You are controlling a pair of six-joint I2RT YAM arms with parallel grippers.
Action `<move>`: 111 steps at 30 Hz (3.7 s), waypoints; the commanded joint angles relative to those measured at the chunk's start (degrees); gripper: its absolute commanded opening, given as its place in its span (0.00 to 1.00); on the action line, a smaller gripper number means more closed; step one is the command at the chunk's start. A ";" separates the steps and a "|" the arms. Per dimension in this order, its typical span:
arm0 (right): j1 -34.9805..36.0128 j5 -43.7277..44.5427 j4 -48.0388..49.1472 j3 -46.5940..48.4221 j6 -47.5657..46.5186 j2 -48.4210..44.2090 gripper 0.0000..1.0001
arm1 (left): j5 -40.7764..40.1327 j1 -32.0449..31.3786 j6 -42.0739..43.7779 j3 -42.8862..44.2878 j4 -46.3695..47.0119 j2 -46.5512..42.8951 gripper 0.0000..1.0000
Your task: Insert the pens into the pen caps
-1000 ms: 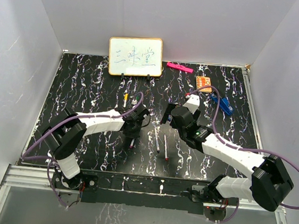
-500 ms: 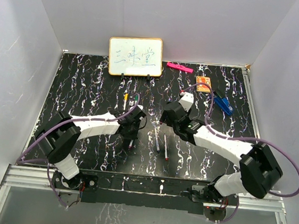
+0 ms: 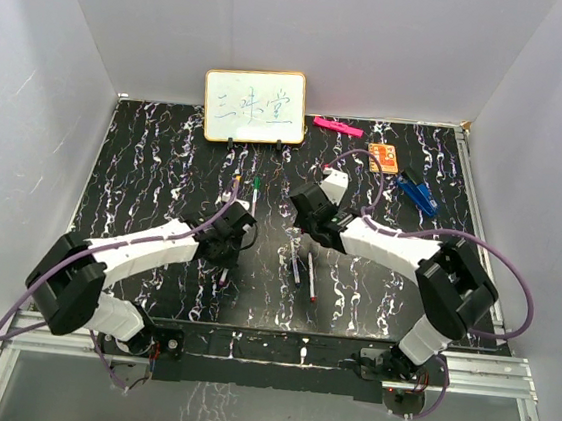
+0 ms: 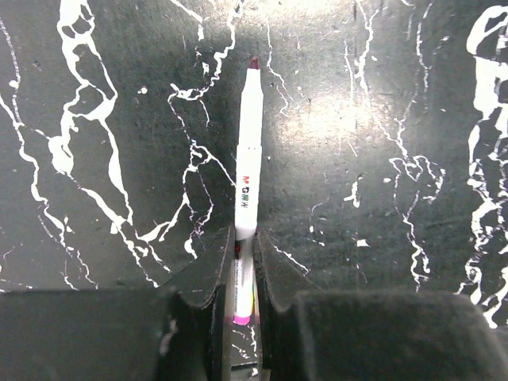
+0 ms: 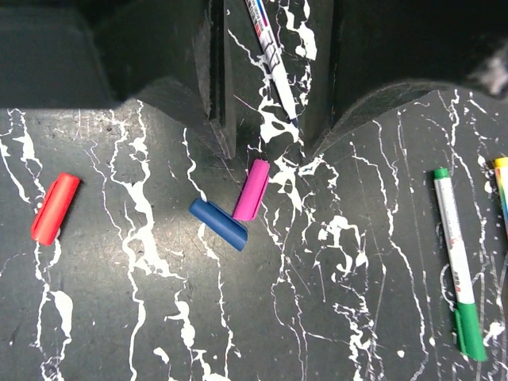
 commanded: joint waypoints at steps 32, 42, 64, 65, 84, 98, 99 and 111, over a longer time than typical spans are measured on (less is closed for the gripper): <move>-0.13 3.89 -5.55 10.14 6.50 14.09 0.33 | -1.93 0.30 1.64 -2.62 -1.51 -7.82 0.00; -1.08 3.08 -5.20 11.14 6.07 15.80 0.31 | -1.77 0.30 1.46 -3.20 -1.03 -6.96 0.00; -1.81 -1.84 -8.89 9.30 6.23 20.31 0.00 | -2.82 0.34 2.26 -1.36 -1.19 -6.08 0.00; -1.80 -2.34 -8.63 8.80 6.12 19.95 0.00 | -2.87 0.30 2.30 -1.35 -1.11 -6.21 0.00; -1.85 -3.06 13.91 2.69 -11.33 -4.20 0.00 | 5.76 0.30 7.72 -1.43 14.03 -10.57 0.00; -1.85 -15.54 44.45 -19.10 -17.58 -26.47 0.00 | 25.27 0.29 8.65 -10.51 52.34 -13.36 0.00; -1.88 -16.39 45.29 -20.03 -17.85 -27.32 0.00 | 26.28 0.27 8.67 -10.72 53.98 -12.95 0.00; -1.84 -17.83 60.36 -28.80 -17.87 -32.30 0.00 | 32.81 0.21 2.47 -12.19 66.27 -9.70 0.00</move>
